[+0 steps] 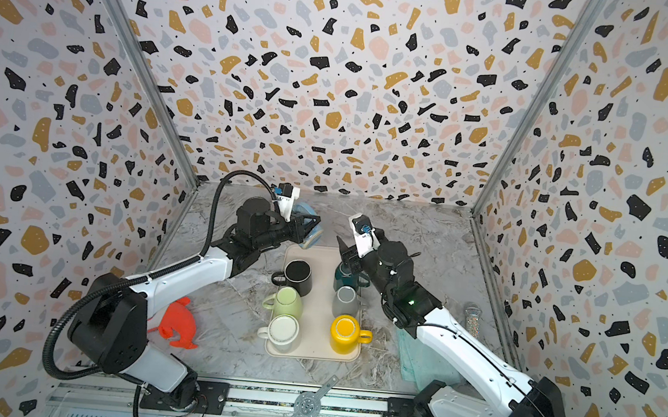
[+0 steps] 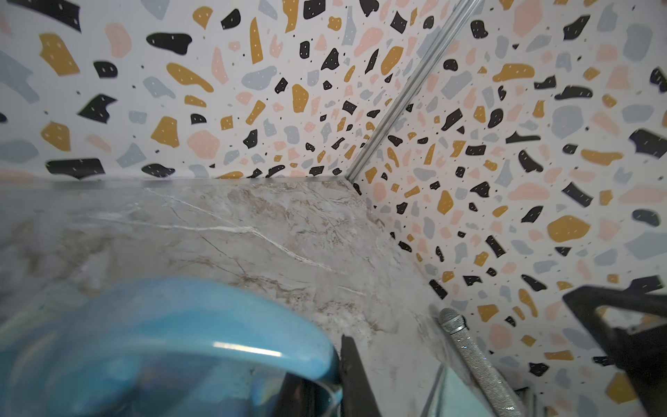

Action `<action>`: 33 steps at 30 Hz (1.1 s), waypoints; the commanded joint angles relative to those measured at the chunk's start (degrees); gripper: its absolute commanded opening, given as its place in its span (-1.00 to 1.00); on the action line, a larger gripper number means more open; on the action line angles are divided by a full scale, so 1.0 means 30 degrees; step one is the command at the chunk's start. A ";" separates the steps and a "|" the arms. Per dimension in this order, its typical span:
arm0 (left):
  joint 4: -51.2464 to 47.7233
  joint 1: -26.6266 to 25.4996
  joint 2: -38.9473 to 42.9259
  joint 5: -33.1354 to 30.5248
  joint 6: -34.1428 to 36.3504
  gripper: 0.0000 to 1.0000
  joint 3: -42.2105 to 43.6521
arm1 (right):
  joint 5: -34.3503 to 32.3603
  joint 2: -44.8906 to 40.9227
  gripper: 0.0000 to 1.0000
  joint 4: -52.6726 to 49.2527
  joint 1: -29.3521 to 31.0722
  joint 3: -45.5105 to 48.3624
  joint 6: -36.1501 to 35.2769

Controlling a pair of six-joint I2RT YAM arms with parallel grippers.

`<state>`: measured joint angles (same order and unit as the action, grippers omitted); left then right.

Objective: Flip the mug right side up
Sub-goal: 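Close the right gripper on the blue mug handle while the left gripper holds it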

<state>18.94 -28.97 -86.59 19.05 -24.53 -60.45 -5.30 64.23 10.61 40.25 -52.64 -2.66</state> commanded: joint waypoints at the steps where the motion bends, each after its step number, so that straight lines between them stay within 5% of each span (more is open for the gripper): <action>1: 0.1705 -0.0849 0.1607 -0.2347 0.4641 -1.00 -0.0145 | 0.3301 -0.0028 0.46 -0.2077 -0.0760 -0.1795 0.1383; 9: 0.1483 -0.3348 0.3036 -0.6312 1.0890 -1.00 0.1009 | 0.8065 0.1962 0.46 -0.4741 -0.2680 -0.5398 0.2123; 18: 0.3021 -0.5363 0.3541 -1.0162 1.5332 -1.00 0.2733 | 1.2452 0.3662 0.47 -0.6179 -0.4131 -0.7954 0.2020; 33: 0.3710 -0.7291 0.2907 -1.3921 2.1105 -1.00 0.3413 | 1.7246 0.7487 0.53 -1.1585 -0.5393 -1.2425 -0.2391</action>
<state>20.91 -50.02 -78.46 -18.24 32.38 -49.93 42.37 86.41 -18.20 24.05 -86.72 -5.69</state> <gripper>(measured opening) 0.098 0.767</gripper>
